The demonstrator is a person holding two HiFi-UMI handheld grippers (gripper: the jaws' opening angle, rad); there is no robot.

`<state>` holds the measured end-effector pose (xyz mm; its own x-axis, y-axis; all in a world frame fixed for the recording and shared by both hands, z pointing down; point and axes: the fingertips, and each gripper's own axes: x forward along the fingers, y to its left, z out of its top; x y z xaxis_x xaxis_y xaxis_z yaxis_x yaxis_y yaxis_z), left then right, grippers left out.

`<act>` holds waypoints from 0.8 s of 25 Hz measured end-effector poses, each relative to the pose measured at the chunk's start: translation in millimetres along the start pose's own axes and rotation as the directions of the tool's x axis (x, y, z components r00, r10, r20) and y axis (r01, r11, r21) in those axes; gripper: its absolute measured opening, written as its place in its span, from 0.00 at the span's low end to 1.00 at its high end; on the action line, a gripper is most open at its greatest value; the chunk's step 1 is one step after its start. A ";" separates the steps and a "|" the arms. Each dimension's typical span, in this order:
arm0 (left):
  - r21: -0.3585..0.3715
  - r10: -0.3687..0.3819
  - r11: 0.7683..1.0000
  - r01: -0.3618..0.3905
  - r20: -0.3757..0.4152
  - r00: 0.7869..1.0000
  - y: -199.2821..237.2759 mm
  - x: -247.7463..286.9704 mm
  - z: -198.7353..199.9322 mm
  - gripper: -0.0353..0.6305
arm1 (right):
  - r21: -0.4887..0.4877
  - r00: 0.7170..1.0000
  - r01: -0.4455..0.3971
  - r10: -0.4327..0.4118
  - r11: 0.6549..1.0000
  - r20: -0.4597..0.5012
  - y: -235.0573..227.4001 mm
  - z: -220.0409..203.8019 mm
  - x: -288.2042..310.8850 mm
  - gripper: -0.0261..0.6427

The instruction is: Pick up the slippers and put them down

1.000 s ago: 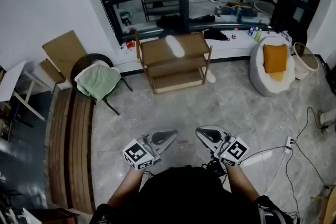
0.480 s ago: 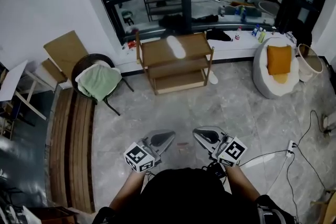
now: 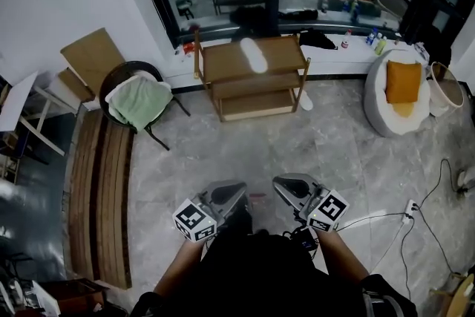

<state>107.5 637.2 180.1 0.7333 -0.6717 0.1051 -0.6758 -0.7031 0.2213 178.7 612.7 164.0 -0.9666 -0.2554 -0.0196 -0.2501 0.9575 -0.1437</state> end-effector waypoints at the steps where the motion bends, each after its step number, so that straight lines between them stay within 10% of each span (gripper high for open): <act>1: -0.008 -0.004 1.000 0.004 0.008 1.000 4.9 2.1 0.9 0.07 | 0.003 1.000 -0.001 0.001 1.000 0.002 -4.9 1.4 2.9 0.08; 20: 0.008 -0.095 0.995 0.095 0.079 0.992 198.2 60.4 61.1 0.07 | -0.020 0.997 0.067 -0.068 0.998 -0.038 -147.8 26.7 130.6 0.08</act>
<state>13.3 443.0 171.1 0.7859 -0.6183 0.0066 -0.6039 -0.7653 0.2226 90.9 434.3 156.2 -0.9489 -0.3143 0.0281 -0.3153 0.9407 -0.1253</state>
